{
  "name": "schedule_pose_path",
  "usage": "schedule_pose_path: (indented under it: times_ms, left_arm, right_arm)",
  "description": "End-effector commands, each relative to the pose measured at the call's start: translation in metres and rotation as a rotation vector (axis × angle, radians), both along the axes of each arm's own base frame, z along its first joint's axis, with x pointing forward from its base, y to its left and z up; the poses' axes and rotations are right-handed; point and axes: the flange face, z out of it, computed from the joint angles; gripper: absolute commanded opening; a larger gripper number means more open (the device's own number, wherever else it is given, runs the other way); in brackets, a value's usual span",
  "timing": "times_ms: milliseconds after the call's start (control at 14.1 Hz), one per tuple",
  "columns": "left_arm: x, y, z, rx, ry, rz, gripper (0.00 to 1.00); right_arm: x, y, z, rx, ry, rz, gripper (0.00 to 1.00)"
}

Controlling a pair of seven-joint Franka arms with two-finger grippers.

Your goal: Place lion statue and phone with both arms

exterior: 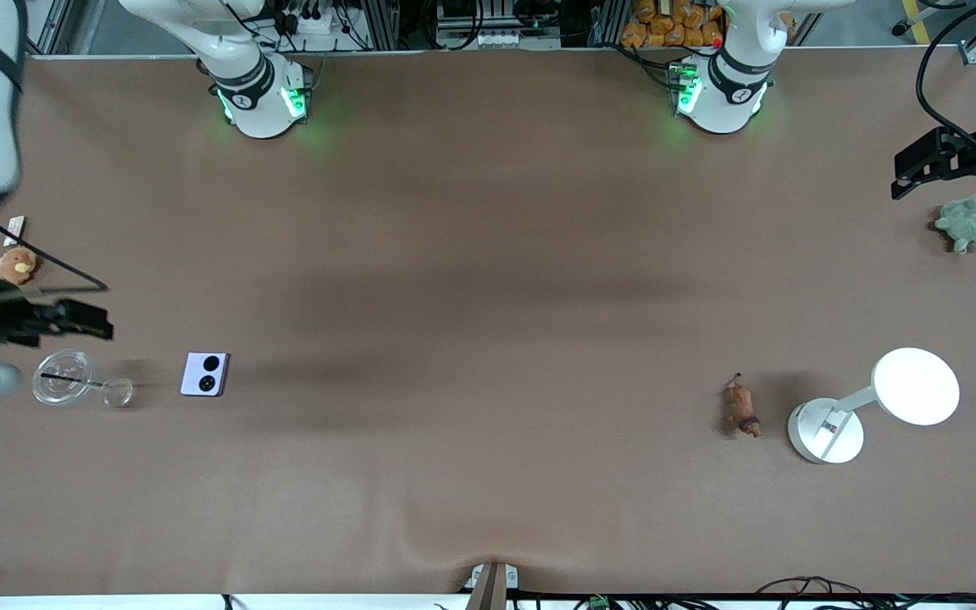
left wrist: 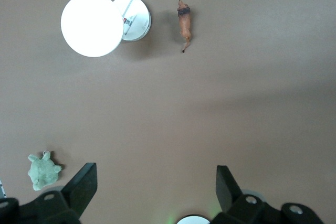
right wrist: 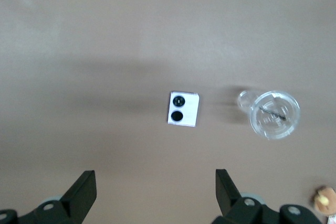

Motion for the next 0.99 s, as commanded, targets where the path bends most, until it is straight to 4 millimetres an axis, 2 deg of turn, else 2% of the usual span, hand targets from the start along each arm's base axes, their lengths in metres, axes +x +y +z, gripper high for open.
schedule_pose_path:
  times_ms: [0, 71, 212, 354, 495, 637, 920]
  left_arm:
    - [-0.001, 0.005, 0.003, -0.021, -0.008, -0.014, 1.0]
    - [-0.002, 0.005, 0.003, -0.021, -0.006, -0.012, 1.0]
    - [-0.002, 0.005, 0.003, -0.021, -0.006, -0.012, 1.0]
    - [-0.001, 0.005, 0.003, -0.021, -0.008, -0.014, 1.0]
    - [-0.001, 0.005, 0.002, -0.021, -0.003, -0.014, 1.0]
    - [-0.001, 0.005, 0.003, -0.021, -0.006, -0.014, 1.0]
    - [-0.001, 0.005, 0.003, -0.021, -0.006, -0.012, 1.0]
  right_arm:
    - [-0.038, -0.008, 0.05, 0.026, 0.015, -0.022, 1.0]
    - [-0.058, -0.009, 0.078, 0.03, -0.011, -0.03, 1.0]
    - [-0.087, -0.013, 0.089, 0.05, -0.005, -0.047, 1.0]
    - [-0.111, -0.027, 0.087, 0.068, -0.018, -0.079, 1.0]
    - [-0.136, -0.023, 0.081, 0.071, -0.049, -0.097, 1.0]
    - [-0.15, -0.018, 0.069, 0.064, -0.032, -0.162, 1.0]
    - [-0.154, -0.012, 0.066, 0.059, -0.014, -0.21, 1.0]
